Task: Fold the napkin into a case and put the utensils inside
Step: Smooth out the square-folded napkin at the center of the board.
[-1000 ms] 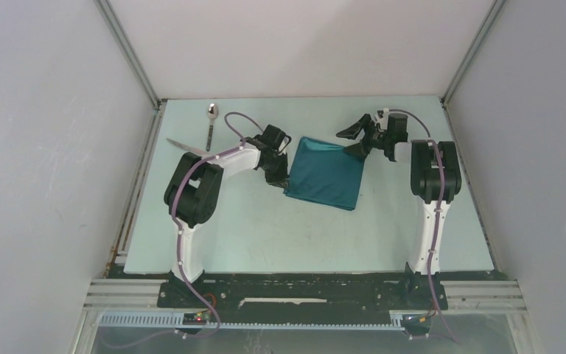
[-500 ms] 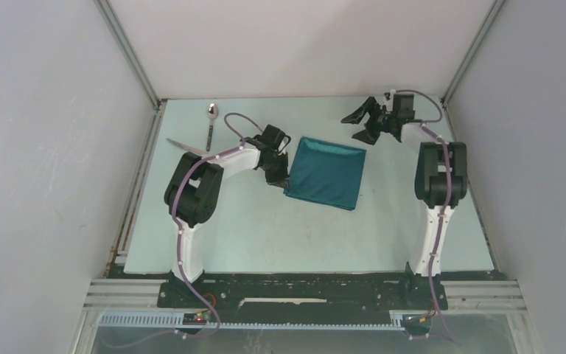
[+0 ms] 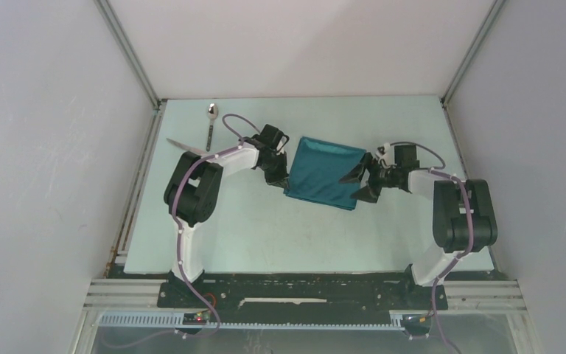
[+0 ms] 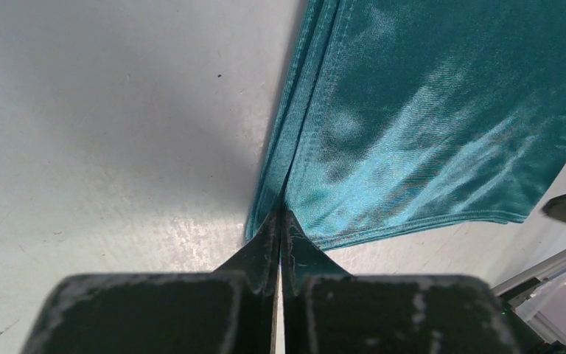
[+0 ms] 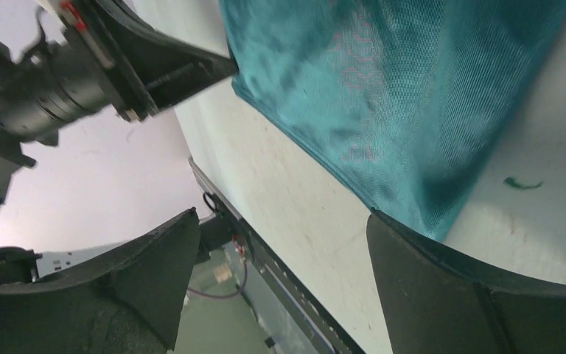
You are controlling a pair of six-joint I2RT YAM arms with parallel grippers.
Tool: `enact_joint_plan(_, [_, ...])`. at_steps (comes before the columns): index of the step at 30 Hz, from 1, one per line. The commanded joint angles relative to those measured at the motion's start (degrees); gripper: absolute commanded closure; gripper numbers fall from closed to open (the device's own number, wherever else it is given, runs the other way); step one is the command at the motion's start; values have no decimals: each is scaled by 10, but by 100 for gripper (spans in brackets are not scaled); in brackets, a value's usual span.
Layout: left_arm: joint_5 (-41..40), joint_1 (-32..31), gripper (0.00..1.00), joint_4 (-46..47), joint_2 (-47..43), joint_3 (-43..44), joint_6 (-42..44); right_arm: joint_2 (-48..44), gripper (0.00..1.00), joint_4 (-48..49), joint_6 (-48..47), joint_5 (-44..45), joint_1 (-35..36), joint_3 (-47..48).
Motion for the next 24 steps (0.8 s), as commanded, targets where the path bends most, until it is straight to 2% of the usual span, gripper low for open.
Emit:
enact_joint_plan(1, [-27,5,100,-26,30,-22,1,-14,9,33,-27,-28,12,-34])
enact_joint_plan(7, [-28,8,100,-26,32,-25,-2,24,9,86,-4,-17,-3,-68])
enact_joint_plan(12, [-28,9,100,-27,34,-25,-2,11,9,42,-21,14,-3,-82])
enact_joint_plan(19, [-26,10,100,-28,19,-20,4,-83,9,-30,-55,37,-22,-104])
enact_joint_plan(21, [-22,10,100,-34,2,-11,7,-120,9,-59,-70,52,-10,-89])
enact_joint_plan(24, [3,13,98,-46,-27,9,11,-160,8,-115,-103,116,49,-43])
